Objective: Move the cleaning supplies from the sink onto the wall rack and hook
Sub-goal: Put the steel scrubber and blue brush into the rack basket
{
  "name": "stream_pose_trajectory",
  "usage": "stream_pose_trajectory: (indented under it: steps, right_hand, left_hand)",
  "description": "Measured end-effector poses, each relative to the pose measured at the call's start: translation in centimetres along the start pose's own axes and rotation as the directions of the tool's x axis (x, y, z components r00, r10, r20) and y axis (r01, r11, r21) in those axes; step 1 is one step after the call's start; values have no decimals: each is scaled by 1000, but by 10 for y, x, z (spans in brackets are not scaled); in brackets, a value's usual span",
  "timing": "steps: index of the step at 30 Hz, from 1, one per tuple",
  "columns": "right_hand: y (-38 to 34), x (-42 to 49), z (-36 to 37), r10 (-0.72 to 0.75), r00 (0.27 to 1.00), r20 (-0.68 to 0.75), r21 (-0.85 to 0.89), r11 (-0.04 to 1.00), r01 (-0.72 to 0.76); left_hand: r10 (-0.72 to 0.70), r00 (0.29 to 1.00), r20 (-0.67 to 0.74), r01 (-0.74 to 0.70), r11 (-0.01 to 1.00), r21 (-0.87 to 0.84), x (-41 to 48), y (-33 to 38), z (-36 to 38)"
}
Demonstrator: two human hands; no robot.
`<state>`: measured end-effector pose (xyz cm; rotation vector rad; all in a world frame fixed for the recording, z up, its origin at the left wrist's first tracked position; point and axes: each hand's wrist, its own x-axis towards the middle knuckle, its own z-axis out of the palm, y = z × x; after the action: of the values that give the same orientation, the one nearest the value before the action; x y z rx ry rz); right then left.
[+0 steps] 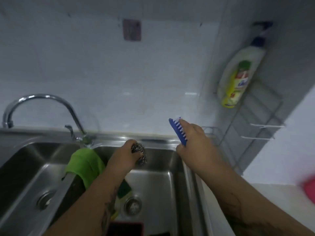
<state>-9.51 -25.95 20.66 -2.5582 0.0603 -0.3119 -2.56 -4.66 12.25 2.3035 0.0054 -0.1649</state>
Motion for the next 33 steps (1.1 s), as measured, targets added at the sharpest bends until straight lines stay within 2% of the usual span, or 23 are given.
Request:
stream_pose_trajectory:
  steps: [3,7,12,19,23,29,33]
  right_hand:
    - [-4,5,-86,-59,984,-169,-88,995,45]
    - [20,12,-164,-23,960,-278,-217,975,-40]
    - [59,33,-188,165,978,-131,-450,869,-207]
    - [77,67,-176,214,977,23,-698,702,-137]
    - [83,79,-163,274,960,63,-748,650,-136]
    - [91,85,-158,300,947,110,-768,631,-111]
    - [93,82,-154,316,942,109,-812,575,-99]
  left_hand:
    - [93,994,-53,-96,992,-75,0,61,-8]
    - [209,976,-64,-215,968,-127,-2,124,-11]
    - [285,956,-72,-293,942,-164,-3,166,-8]
    - [315,948,-51,-319,930,-184,-5,176,-3]
    - [293,954,-61,-300,935,-188,-6,166,-4]
    - [275,958,-79,-286,936,-203,-3,156,-11]
    - [262,963,-66,-270,935,-230,-3,152,-6]
